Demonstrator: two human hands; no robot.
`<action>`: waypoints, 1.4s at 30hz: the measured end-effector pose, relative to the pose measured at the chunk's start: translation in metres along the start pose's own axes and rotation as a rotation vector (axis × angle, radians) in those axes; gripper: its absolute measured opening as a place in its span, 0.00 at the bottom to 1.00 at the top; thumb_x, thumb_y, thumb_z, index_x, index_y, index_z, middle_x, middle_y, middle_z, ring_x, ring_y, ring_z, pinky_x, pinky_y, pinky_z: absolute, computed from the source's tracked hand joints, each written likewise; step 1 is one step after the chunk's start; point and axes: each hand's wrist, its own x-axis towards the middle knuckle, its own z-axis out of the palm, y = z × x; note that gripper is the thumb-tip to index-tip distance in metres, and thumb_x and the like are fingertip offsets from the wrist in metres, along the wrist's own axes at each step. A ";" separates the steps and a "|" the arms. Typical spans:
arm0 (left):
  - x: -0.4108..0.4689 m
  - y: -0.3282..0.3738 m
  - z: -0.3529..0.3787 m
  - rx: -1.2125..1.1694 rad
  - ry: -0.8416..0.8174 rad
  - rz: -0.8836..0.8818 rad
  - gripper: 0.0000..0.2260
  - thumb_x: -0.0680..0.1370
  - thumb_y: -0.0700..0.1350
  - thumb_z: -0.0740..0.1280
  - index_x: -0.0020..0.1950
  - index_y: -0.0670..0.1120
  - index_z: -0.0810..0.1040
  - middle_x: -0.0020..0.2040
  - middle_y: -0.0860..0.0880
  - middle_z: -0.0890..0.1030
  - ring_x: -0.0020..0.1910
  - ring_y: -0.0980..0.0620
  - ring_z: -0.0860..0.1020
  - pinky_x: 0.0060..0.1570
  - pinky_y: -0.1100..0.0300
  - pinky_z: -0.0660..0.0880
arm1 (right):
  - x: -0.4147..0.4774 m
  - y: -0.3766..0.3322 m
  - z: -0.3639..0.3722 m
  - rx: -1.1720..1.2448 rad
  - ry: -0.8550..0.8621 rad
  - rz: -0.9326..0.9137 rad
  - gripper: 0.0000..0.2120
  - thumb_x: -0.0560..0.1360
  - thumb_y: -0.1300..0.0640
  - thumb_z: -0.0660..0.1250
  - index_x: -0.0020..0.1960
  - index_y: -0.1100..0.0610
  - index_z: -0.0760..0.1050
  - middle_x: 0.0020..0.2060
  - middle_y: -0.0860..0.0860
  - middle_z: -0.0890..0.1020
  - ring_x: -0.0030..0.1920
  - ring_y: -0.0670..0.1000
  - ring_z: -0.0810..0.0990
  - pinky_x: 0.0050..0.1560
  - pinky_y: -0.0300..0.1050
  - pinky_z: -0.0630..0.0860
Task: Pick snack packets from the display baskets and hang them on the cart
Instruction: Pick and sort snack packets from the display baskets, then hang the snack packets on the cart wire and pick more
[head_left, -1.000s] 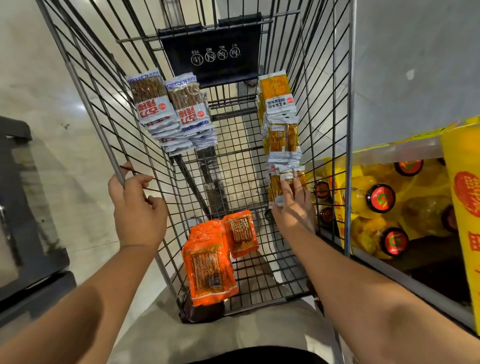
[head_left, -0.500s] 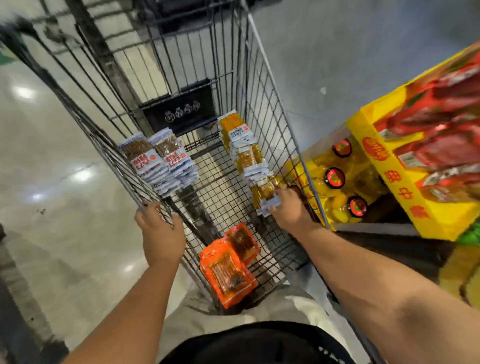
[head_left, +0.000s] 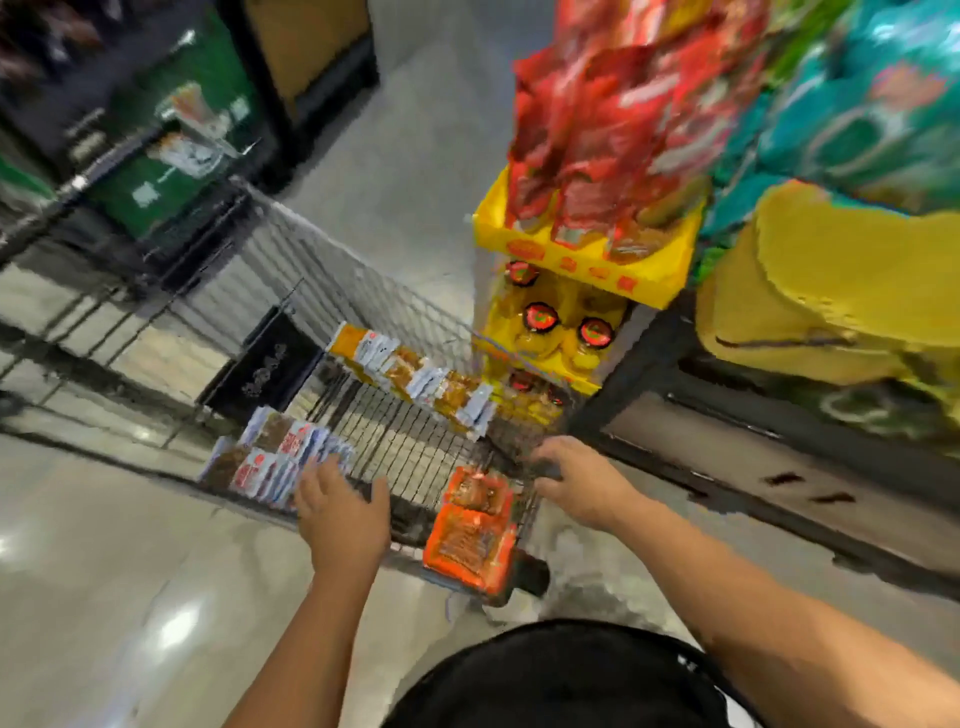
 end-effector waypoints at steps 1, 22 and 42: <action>-0.005 0.013 0.001 0.012 -0.031 0.088 0.30 0.80 0.49 0.68 0.77 0.39 0.63 0.80 0.37 0.59 0.78 0.36 0.58 0.74 0.41 0.61 | -0.015 0.007 -0.007 0.037 0.021 0.016 0.20 0.80 0.49 0.67 0.71 0.51 0.73 0.72 0.52 0.71 0.72 0.54 0.70 0.71 0.46 0.66; -0.320 0.381 0.141 -0.107 -0.347 1.225 0.18 0.79 0.50 0.68 0.65 0.44 0.76 0.62 0.48 0.76 0.65 0.48 0.73 0.66 0.58 0.65 | -0.364 0.319 -0.107 0.676 0.799 0.308 0.14 0.77 0.55 0.71 0.59 0.41 0.75 0.59 0.46 0.80 0.59 0.45 0.78 0.60 0.40 0.71; -0.490 0.565 0.284 0.132 -0.513 1.494 0.23 0.82 0.57 0.63 0.75 0.51 0.69 0.70 0.53 0.73 0.70 0.52 0.66 0.69 0.54 0.65 | -0.509 0.544 -0.160 0.697 1.142 0.498 0.16 0.78 0.54 0.71 0.61 0.39 0.75 0.59 0.36 0.76 0.59 0.35 0.74 0.58 0.39 0.73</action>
